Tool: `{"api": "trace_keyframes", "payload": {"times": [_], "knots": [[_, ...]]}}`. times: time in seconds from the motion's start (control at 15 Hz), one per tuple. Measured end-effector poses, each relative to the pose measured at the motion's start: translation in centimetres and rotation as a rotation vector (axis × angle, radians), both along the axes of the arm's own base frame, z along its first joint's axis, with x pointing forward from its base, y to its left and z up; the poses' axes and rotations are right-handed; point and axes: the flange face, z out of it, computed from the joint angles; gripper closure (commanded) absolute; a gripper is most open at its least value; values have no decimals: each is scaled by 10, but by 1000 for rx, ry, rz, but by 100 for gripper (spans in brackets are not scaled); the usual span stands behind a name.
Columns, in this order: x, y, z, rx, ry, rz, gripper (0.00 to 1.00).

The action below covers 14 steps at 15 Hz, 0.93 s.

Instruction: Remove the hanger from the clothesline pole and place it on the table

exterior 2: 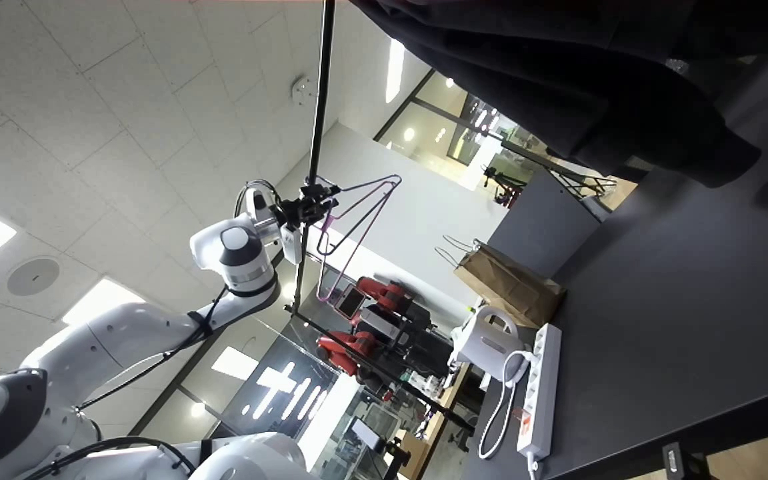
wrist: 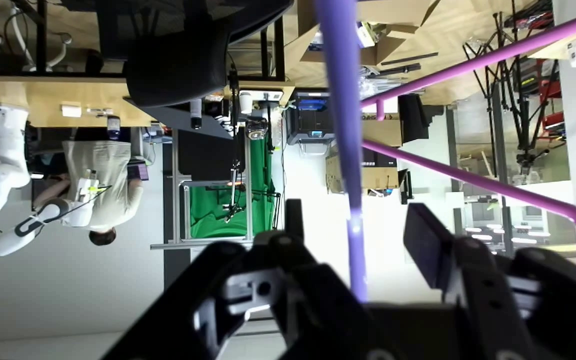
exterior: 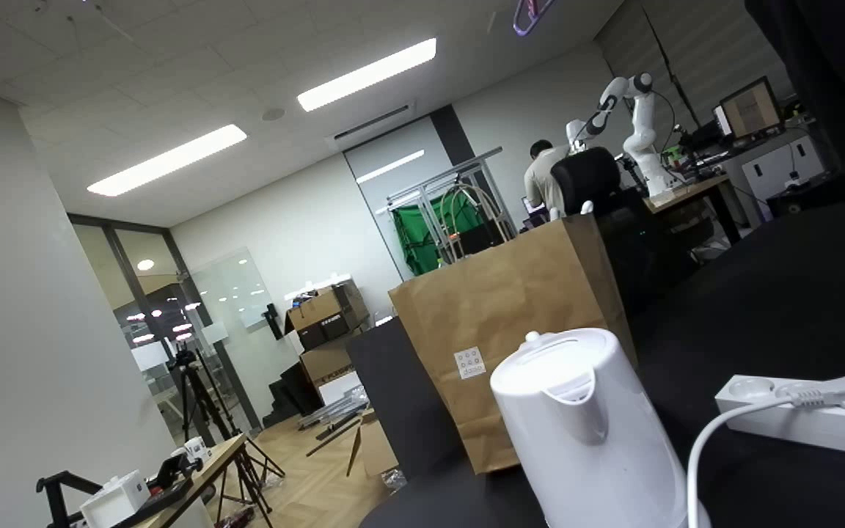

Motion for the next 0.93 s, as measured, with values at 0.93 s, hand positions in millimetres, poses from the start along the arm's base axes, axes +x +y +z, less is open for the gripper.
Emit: {"api": "trace_keyframes", "payload": {"times": [0.93], "knots": [[-5,1,-2,-39,-98,-47,98]]}}
